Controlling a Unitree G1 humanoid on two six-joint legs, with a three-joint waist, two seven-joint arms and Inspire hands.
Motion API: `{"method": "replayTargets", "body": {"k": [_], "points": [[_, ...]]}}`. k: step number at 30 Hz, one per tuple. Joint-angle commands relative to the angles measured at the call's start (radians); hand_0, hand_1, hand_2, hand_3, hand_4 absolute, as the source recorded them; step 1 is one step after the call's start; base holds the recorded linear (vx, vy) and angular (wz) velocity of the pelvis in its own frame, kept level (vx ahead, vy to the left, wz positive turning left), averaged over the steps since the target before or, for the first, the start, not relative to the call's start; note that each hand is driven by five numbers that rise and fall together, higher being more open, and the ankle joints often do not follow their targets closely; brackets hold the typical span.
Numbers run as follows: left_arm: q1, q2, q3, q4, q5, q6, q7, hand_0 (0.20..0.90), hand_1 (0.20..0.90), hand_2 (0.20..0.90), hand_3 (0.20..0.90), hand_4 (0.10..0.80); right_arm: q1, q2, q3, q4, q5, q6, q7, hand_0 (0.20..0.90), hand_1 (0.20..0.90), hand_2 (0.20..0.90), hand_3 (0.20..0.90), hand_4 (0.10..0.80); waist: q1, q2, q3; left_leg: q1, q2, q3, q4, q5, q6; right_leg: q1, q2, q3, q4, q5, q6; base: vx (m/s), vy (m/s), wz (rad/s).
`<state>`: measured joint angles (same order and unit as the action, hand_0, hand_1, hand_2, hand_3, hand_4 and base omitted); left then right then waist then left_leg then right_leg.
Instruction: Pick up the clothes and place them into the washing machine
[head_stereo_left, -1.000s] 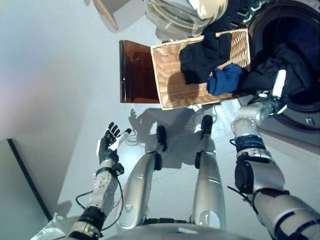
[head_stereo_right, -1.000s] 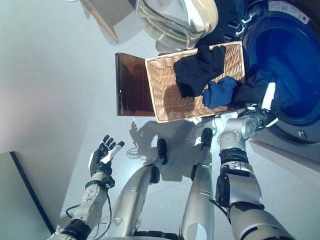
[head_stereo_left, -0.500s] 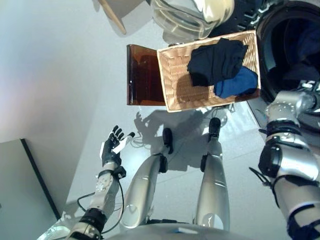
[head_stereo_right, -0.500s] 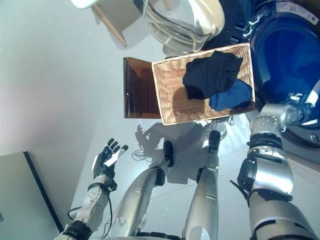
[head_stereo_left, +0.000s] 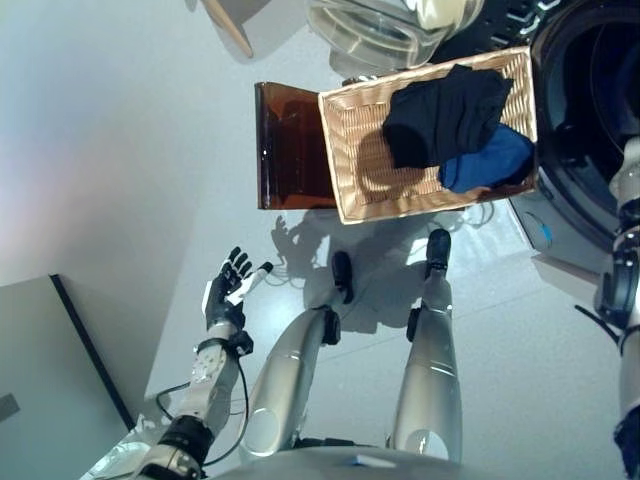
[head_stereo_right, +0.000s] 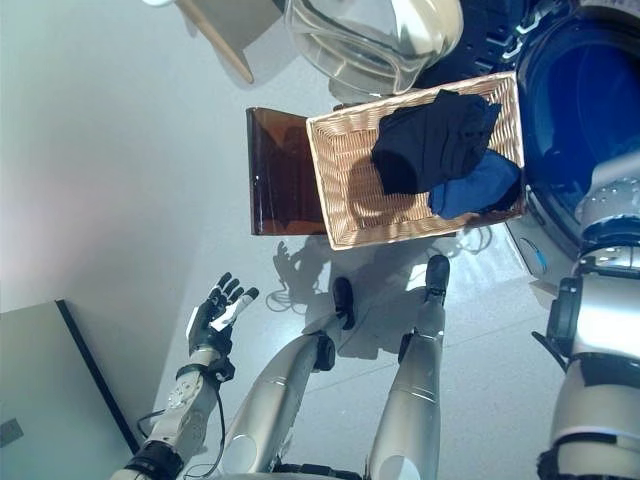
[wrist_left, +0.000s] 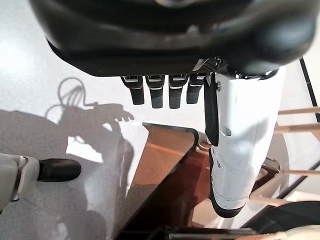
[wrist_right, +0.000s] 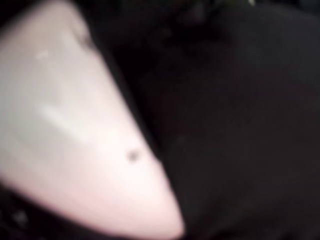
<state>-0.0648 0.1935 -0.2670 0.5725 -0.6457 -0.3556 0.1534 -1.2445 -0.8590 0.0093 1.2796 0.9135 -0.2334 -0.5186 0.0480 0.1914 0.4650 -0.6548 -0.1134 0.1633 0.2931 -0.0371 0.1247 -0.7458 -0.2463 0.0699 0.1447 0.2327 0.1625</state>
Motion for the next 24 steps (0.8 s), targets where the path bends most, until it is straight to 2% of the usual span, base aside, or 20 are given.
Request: {"method": "replayTargets", "body": {"k": [1, 5, 15, 23, 24], "points": [[0.073, 0.065, 0.0, -0.091, -0.022, -0.069, 0.006, 0.9, 0.9, 0.9, 0.9, 0.8, -0.173, -0.141, 0.147, -0.077, -0.098, -0.097, 0.016, 0.2, 0.2, 0.2, 0.2, 0.3, 0.028, 0.036, -0.054, 0.013, 0.028, -0.052, -0.103, 0.067, -0.132, -0.005, 0.087, -0.054, 0.211, -0.209, -0.072, -0.017, -0.018, 0.05], [0.073, 0.071, 0.006, -0.107, -0.023, -0.073, 0.011, 0.9, 0.9, 0.9, 0.9, 0.8, -0.235, -0.129, 0.18, -0.066, -0.108, -0.091, 0.01, 0.2, 0.2, 0.2, 0.2, 0.3, 0.041, 0.049, -0.048, -0.011, 0.027, -0.048, -0.095, 0.071, -0.134, -0.035, 0.085, -0.049, 0.225, -0.212, -0.074, -0.025, -0.013, 0.05], [0.075, 0.084, -0.004, -0.143, -0.036, -0.08, 0.007, 0.9, 0.9, 0.9, 0.9, 0.8, -0.417, -0.169, 0.309, 0.011, -0.116, -0.058, 0.014, 0.2, 0.2, 0.2, 0.2, 0.3, 0.064, 0.063, -0.054, -0.044, 0.025, -0.047, -0.098, 0.083, -0.139, -0.085, 0.088, -0.041, 0.243, -0.212, -0.076, -0.011, -0.011, 0.03], [0.07, 0.09, 0.0, -0.146, -0.033, -0.078, 0.02, 0.9, 0.9, 0.9, 0.9, 0.8, -0.466, -0.178, 0.317, 0.031, -0.082, -0.064, -0.004, 0.211, 0.211, 0.211, 0.211, 0.308, 0.061, 0.066, -0.056, -0.054, 0.025, -0.047, -0.102, 0.085, -0.14, -0.103, 0.092, -0.037, 0.255, -0.215, -0.079, 0.0, 0.0, 0.0], [0.069, 0.091, 0.002, -0.144, -0.034, -0.077, 0.02, 0.9, 0.9, 0.9, 0.9, 0.8, -0.471, -0.178, 0.315, 0.035, -0.077, -0.065, -0.006, 0.543, 0.543, 0.543, 0.543, 0.545, 0.061, 0.066, -0.058, -0.054, 0.025, -0.046, -0.103, 0.086, -0.14, -0.103, 0.092, -0.037, 0.254, -0.215, -0.079, 0.0, 0.0, 0.0]]}}
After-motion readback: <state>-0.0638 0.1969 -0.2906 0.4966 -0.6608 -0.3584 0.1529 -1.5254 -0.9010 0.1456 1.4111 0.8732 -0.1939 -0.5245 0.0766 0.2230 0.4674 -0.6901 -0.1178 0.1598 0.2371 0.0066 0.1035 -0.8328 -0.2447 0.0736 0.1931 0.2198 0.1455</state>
